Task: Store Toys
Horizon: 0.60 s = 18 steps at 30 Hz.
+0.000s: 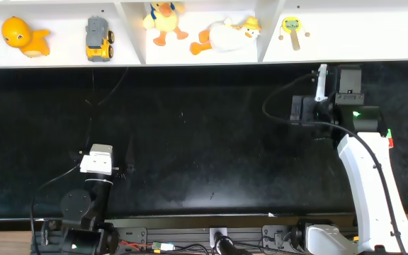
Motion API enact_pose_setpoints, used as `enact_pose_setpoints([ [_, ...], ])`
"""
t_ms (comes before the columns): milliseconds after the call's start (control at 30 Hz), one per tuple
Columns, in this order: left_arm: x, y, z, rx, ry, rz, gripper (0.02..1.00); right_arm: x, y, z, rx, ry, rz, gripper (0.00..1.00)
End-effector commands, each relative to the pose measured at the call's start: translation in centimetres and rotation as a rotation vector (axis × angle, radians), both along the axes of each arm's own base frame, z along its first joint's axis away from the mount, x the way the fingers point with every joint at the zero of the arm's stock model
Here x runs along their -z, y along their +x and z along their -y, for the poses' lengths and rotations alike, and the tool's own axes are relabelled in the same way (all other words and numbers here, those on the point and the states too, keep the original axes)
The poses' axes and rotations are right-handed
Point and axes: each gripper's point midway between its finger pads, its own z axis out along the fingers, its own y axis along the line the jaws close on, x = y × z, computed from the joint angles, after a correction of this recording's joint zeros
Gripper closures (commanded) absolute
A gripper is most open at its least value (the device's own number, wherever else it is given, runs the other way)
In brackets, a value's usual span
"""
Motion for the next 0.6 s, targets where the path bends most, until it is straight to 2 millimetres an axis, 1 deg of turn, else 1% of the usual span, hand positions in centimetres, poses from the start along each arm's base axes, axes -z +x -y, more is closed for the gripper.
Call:
enact_pose_setpoints([
  [33,-0.1,0.0,0.0,0.001,0.018,0.008,0.02,-0.5,1.7,-1.7,-0.053,0.089,0.066,0.007],
  [167,-0.1,0.0,0.0,0.001,0.018,0.008,0.02,-0.8,1.8,-1.7,-0.053,0.088,0.077,0.007],
  [300,-0.1,0.0,0.0,0.001,0.018,0.008,0.023,-2.3,1.5,-1.2,-0.039,0.08,0.125,0.005],
  [333,-0.1,0.0,0.0,0.001,0.018,0.008,0.02,-2.8,1.6,-1.1,-0.039,0.087,0.143,0.06],
  [367,-0.1,0.0,0.0,0.001,0.018,0.008,0.02,-3.3,1.6,-0.8,-0.032,0.096,0.165,0.073],
  [400,-0.1,0.0,0.0,0.001,0.018,0.008,0.02,-3.6,1.5,-0.1,-0.011,0.093,0.173,0.005],
  [433,-0.1,0.0,0.0,0.001,0.018,0.008,0.02,-3.6,1.1,0.7,0.015,0.09,0.167,0.007],
  [500,-0.1,0.0,0.0,0.001,0.018,0.008,0.02,-3.1,-0.2,3.0,0.076,0.078,0.13,0.003],
  [533,-0.1,0.0,0.0,0.001,0.018,0.008,0.02,-2.8,-0.9,3.9,0.064,0.071,0.106,0.005],
  [600,-0.1,0.0,0.0,0.001,0.018,0.008,0.02,-2.4,-2.4,5.0,-0.063,0.042,0.065,0.005],
])
